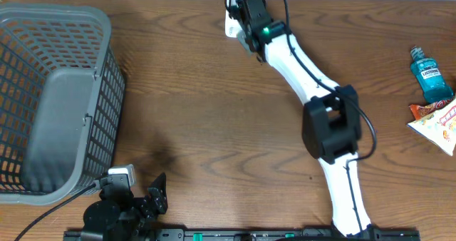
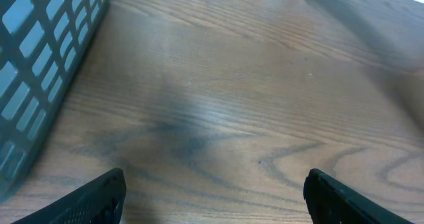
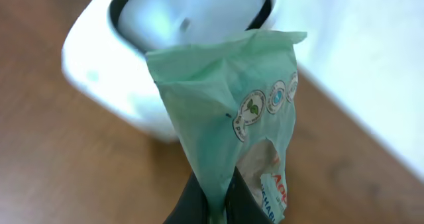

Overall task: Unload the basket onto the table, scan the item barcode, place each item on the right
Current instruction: 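Hold the wet-wipes pack against the scanner with the right gripper, then move the wet-wipes pack to the table's right edge and release it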

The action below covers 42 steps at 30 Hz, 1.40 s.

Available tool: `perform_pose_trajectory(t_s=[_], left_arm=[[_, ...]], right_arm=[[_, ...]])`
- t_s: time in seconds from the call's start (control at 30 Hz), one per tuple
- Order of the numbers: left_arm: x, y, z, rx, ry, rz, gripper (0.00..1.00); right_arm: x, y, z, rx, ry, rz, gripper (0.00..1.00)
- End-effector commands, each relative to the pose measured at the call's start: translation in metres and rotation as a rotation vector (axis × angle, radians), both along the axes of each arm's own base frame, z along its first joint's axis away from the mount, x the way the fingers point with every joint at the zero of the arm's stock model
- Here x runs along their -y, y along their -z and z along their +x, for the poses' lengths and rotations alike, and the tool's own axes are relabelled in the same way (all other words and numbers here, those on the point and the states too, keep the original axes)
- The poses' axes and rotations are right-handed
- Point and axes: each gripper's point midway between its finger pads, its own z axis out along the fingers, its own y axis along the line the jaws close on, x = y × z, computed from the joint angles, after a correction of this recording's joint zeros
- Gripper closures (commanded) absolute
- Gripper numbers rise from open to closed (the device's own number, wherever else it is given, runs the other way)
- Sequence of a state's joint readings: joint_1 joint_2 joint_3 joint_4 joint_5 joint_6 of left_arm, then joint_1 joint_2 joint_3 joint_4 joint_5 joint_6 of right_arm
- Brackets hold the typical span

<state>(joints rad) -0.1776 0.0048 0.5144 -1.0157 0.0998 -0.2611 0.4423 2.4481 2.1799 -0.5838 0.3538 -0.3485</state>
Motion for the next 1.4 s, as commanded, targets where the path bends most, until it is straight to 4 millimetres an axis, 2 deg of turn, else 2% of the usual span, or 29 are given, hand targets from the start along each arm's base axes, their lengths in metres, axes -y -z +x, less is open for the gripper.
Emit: perform_pose_trajectory(t_s=[0.0,0.23,0.47,0.63,0.77,0.83,0.9,1.0,1.2,1.33,1.37], left_arm=[[0.000,0.000,0.000,0.002,0.005,0.005,0.14],[0.000,0.000,0.000,0.002,0.005,0.005,0.14],[0.000,0.000,0.000,0.002,0.005,0.005,0.14],[0.000,0.000,0.000,0.002,0.005,0.005,0.14],[0.000,0.000,0.000,0.002,0.005,0.005,0.14],[0.000,0.000,0.000,0.002,0.005,0.005,0.14],[0.000,0.000,0.000,0.002,0.005,0.005,0.14],[0.000,0.000,0.000,0.002,0.005,0.005,0.14],[0.000,0.000,0.000,0.002,0.005,0.005,0.14],[0.000,0.000,0.000,0.002,0.005,0.005,0.14],[0.000,0.000,0.000,0.002,0.005,0.005,0.14]], right_arm=[[-0.003,-0.004,0.016,0.051,-0.026,-0.114,0.99],[-0.019,0.017,0.019,0.065,-0.066,-0.232,0.99],[-0.022,0.007,0.022,0.114,-0.049,-0.269,0.99],[-0.004,-0.006,0.019,0.124,0.020,-0.333,0.99],[0.019,-0.030,0.012,0.109,0.106,-0.289,0.99],[0.038,-0.046,0.006,0.095,0.167,-0.258,0.99],[0.066,-0.058,-0.004,0.064,0.249,-0.227,0.99],[0.107,-0.061,-0.018,0.002,0.368,-0.203,0.99],[0.207,-0.028,-0.059,-0.200,0.681,-0.162,0.99],[0.261,0.003,-0.074,-0.318,0.781,-0.074,0.99],[0.294,0.016,-0.078,-0.328,0.843,-0.063,0.99]])
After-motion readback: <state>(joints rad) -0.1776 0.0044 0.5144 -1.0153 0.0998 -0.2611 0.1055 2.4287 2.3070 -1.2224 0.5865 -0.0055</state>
